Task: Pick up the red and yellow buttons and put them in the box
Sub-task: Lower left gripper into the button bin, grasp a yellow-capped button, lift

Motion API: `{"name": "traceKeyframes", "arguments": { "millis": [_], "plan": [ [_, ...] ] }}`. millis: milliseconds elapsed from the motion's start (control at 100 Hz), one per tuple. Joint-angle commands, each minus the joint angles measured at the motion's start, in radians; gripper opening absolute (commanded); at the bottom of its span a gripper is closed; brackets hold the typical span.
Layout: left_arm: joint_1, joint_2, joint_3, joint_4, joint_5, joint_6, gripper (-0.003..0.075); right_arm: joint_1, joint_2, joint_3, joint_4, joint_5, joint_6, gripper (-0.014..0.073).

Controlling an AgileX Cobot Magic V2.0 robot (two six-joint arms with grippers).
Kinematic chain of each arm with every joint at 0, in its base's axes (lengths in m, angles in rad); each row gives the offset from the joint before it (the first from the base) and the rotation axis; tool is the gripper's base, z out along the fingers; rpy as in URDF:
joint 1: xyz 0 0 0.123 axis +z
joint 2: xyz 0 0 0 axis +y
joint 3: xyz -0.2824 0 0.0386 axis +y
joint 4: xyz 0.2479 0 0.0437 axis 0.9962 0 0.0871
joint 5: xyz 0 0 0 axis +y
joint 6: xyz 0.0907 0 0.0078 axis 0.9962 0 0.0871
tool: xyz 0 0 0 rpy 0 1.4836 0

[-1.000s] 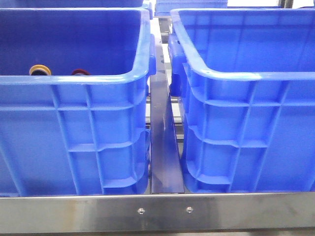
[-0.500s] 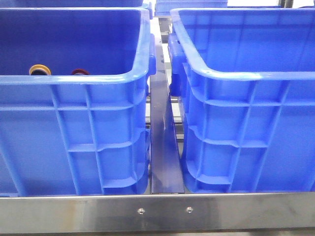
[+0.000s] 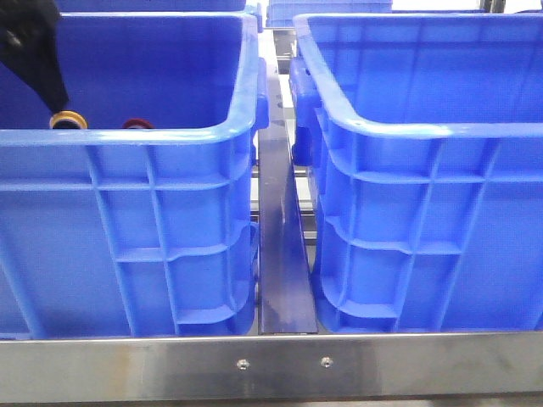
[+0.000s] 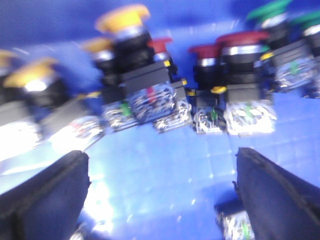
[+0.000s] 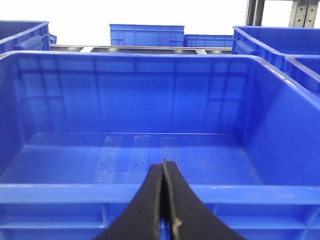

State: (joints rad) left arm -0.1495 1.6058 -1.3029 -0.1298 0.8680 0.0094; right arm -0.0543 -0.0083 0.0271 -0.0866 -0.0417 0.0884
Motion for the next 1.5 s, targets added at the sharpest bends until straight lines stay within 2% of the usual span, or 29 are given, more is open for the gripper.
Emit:
{"name": "traceKeyframes", "arguments": {
  "millis": [0,300,570,820,1040,1390,1440,1490],
  "plan": [
    [-0.009,0.014,-0.068,-0.041,-0.007,-0.009,0.0566,-0.004,-0.023,0.006,-0.006,-0.075,0.000,-0.0067],
    [-0.007,0.117,-0.118,-0.052,-0.052,-0.015,0.0566,-0.004,-0.023,0.006,-0.006,-0.075,0.000,-0.0067],
    [-0.007,0.131,-0.118,-0.052,-0.127,-0.016,0.0565,-0.004,-0.023,0.006,-0.006,-0.075,0.000,-0.0067],
    [-0.007,0.131,-0.118,0.017,-0.130,-0.016,0.0564,-0.004,-0.023,0.006,-0.006,-0.075,0.000,-0.0067],
    [-0.007,0.131,-0.118,0.007,-0.141,-0.016,0.0481,-0.004,-0.023,0.006,-0.006,-0.075,0.000,-0.0067],
    [-0.007,0.168,-0.118,-0.004,-0.132,-0.016,0.0478,-0.004,-0.023,0.006,-0.006,-0.075,0.000,-0.0067],
    [-0.007,0.169,-0.118,-0.004,-0.139,-0.016,0.0456,-0.004,-0.023,0.006,-0.006,-0.075,0.000,-0.0067],
    [-0.007,0.169,-0.118,-0.004,-0.149,-0.016,0.0395,-0.004,-0.023,0.006,-0.006,-0.075,0.000,-0.0067]
  ]
}}
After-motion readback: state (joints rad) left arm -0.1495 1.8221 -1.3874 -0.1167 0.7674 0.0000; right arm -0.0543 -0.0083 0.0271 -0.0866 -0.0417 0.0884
